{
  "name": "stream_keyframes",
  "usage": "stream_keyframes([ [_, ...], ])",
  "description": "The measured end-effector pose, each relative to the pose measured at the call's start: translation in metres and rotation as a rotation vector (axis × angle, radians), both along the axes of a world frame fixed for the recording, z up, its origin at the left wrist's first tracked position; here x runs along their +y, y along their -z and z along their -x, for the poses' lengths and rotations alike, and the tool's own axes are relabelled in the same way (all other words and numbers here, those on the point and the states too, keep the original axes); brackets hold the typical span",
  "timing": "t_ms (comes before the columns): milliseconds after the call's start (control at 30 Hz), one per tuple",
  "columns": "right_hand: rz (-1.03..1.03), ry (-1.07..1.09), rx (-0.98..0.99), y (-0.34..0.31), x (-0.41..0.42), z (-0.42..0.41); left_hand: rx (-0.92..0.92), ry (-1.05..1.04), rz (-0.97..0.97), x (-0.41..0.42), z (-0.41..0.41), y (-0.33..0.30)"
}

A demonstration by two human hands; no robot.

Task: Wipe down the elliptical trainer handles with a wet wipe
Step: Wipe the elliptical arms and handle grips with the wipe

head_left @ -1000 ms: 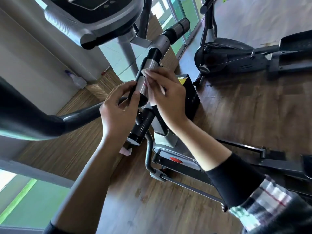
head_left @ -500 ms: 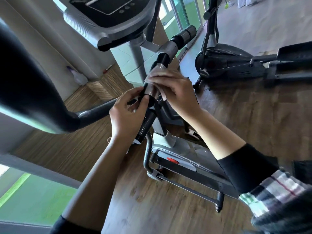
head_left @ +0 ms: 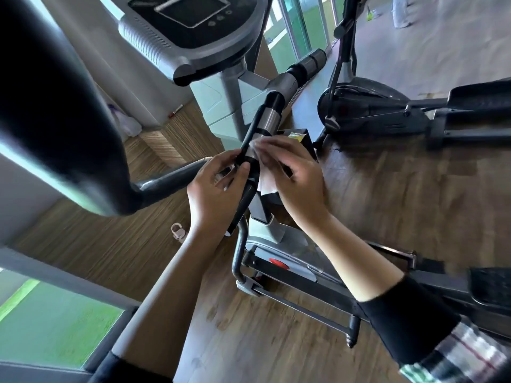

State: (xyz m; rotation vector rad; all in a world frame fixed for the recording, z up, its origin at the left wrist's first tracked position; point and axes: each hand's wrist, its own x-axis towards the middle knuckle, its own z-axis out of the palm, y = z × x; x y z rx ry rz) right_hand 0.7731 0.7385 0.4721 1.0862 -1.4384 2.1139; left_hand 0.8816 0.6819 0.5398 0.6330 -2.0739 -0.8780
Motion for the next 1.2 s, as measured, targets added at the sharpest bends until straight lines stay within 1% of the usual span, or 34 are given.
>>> stream_keyframes([
  [167,-0.004,0.021,-0.060,-0.016,-0.005,0.017,-0.024,-0.004,-0.018,0.002,-0.001,-0.003],
  [400,-0.010,0.008,-0.104,-0.003,0.005,-0.017,0.009,-0.017,-0.064,0.000,-0.001,-0.002],
  [500,-0.020,0.031,-0.076,-0.010,0.001,-0.009,0.009,0.002,-0.082,-0.008,0.000,0.003],
  [600,-0.024,0.086,-0.103,-0.015,-0.002,-0.006,0.030,0.056,-0.113,-0.014,-0.001,0.006],
  [667,-0.017,0.131,-0.103,-0.011,-0.002,-0.014,0.039,0.111,-0.118,-0.017,-0.003,0.005],
  [767,-0.024,0.143,-0.115,-0.006,-0.002,-0.031,0.028,0.195,-0.123,-0.026,-0.004,0.005],
  [900,-0.043,0.254,-0.115,-0.016,-0.007,-0.037,0.021,0.275,-0.102,-0.039,-0.003,0.007],
  [1000,-0.046,0.318,-0.105,-0.025,-0.013,-0.036,0.014,0.313,-0.096,-0.047,-0.002,0.008],
  [1067,-0.055,0.357,-0.080,-0.019,-0.013,-0.042,0.017,0.325,-0.105,-0.049,-0.002,0.007],
  [1200,-0.076,0.349,-0.086,0.000,-0.011,-0.057,-0.016,0.335,-0.115,-0.051,-0.004,0.006],
])
